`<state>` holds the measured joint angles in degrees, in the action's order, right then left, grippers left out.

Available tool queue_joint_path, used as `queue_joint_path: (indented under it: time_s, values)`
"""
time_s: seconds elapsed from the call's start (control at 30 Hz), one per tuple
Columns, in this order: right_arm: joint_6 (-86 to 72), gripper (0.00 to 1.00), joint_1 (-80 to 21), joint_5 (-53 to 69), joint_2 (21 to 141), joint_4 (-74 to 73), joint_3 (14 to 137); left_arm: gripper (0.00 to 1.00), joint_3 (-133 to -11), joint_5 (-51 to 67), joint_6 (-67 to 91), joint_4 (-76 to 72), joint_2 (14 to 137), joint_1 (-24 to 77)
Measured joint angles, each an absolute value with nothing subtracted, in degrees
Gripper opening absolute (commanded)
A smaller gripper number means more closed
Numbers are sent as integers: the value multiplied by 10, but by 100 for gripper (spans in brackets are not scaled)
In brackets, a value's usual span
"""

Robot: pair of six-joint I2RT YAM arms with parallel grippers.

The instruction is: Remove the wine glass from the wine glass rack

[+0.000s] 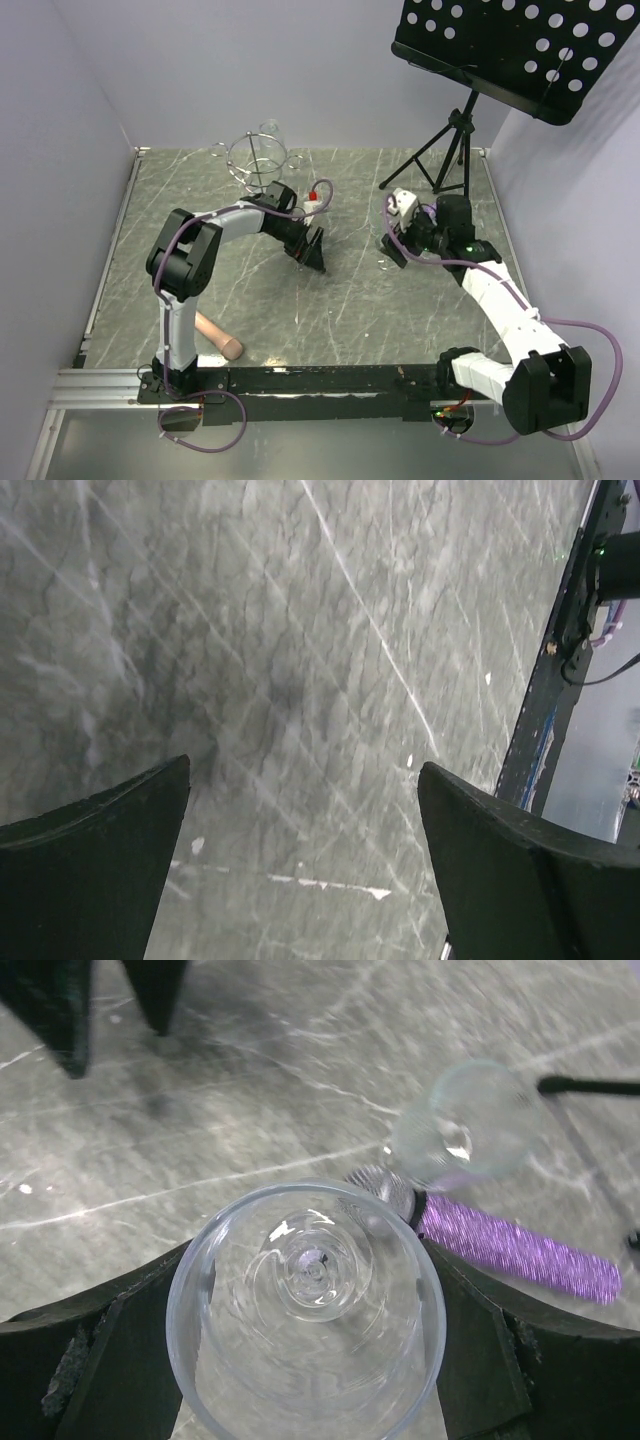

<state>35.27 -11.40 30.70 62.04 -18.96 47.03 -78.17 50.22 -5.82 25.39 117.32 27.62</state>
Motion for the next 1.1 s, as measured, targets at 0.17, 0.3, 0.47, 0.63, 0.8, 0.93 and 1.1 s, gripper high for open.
queue_joint_path:
  time_s: [0.17,0.3,0.47,0.63,0.8,0.93,1.1]
  values:
    - [339,55,-76,307,632,-184,479,100,-786,500,-72,276,1171,267]
    - [331,55,-54,312,646,-185,486,100,-786,495,-79,278,1169,263]
    - [318,55,-25,312,674,-173,492,100,-787,484,-85,281,1161,261]
    - [304,55,-9,312,693,-163,493,100,-787,475,-88,278,1145,253]
    - [281,55,7,322,715,-147,493,100,-780,467,-88,273,1133,251]
    - [270,56,13,324,716,-142,493,100,-773,466,-87,272,1131,251]
    - [263,56,13,331,716,-142,493,100,-771,465,-85,272,1131,251]
